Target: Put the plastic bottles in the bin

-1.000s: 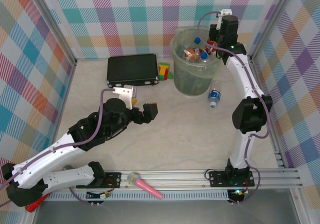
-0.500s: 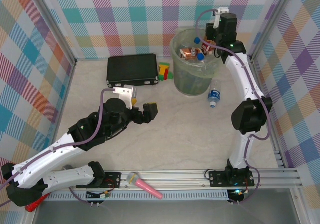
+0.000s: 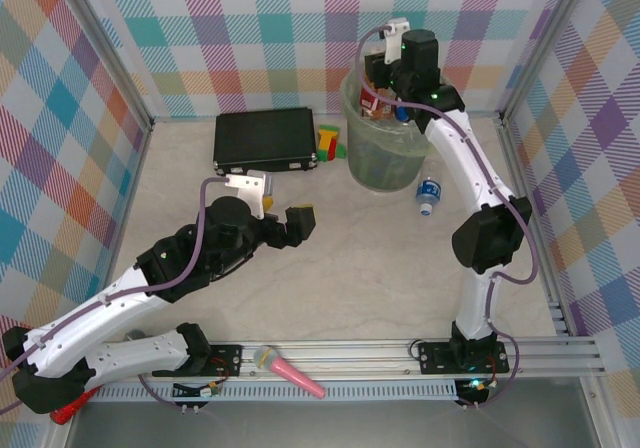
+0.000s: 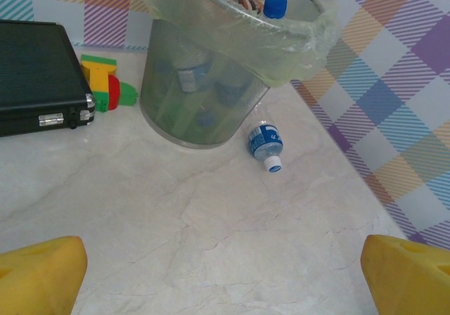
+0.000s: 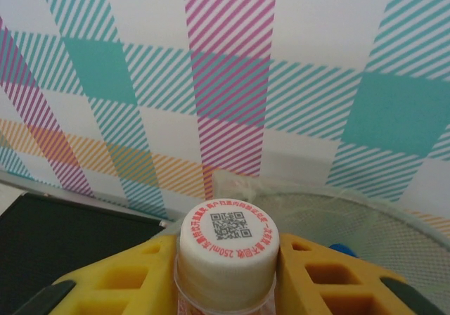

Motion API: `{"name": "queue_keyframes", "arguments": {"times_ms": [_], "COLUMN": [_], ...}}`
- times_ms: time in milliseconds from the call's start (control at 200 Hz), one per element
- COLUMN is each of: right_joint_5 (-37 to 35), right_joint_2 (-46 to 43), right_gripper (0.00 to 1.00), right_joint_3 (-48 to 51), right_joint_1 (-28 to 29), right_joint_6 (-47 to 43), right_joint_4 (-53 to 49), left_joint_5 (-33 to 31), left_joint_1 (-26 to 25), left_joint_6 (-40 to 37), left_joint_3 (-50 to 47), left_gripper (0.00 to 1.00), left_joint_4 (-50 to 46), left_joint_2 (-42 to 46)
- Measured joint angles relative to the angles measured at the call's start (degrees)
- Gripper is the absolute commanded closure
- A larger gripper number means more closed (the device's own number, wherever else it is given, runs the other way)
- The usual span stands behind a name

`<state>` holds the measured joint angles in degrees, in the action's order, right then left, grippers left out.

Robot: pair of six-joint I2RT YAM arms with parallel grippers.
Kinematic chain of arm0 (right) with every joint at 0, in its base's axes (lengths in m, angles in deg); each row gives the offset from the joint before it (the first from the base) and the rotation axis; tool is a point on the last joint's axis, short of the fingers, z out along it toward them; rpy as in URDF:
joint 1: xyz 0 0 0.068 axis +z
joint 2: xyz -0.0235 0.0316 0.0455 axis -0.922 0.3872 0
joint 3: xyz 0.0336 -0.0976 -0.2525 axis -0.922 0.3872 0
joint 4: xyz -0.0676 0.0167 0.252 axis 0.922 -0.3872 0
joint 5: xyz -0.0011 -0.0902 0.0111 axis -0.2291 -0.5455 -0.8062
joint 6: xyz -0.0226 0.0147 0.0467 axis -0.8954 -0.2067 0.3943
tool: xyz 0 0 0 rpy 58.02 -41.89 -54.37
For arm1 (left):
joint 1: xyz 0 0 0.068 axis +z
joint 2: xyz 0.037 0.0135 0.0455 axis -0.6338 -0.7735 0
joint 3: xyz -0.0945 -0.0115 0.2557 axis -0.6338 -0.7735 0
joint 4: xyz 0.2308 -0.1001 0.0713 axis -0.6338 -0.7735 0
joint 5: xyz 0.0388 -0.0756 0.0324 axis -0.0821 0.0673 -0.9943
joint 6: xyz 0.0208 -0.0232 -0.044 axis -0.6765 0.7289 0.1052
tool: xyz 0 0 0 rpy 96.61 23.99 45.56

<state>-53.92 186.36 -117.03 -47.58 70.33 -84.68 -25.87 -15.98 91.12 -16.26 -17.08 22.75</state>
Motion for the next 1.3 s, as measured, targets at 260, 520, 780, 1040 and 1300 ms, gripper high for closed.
{"name": "queue_keyframes", "arguments": {"times_ms": [260,520,780,1040,1300], "right_joint_5": [1.1,-0.3,-2.3,-5.2,-3.2], "right_joint_2": [-1.7,-1.5,7.7,12.6,14.9], "right_gripper": [0.65,0.66,0.65,0.66,0.63], "right_joint_3": [5.0,3.4,-15.0,-16.4,-12.7], "right_joint_1": [0.0,0.0,-1.7,-3.8,-4.3], "right_joint_6": [0.4,0.4,1.1,0.8,1.5], "right_joint_4": [4.4,3.6,0.0,0.7,3.0], "left_joint_5": [0.0,0.0,0.0,-0.2,-1.1], "left_joint_1": [0.0,0.0,0.0,0.0,0.0], "left_joint_6": [0.2,0.2,0.2,0.2,0.2], "left_joint_3": [0.0,0.0,0.0,0.0,0.0], "left_gripper": [0.00,0.00,0.00,0.00,0.00], "left_joint_4": [0.0,0.0,-0.2,-2.0,-3.0], "left_joint_2": [0.2,0.2,0.2,0.3,1.1]}}
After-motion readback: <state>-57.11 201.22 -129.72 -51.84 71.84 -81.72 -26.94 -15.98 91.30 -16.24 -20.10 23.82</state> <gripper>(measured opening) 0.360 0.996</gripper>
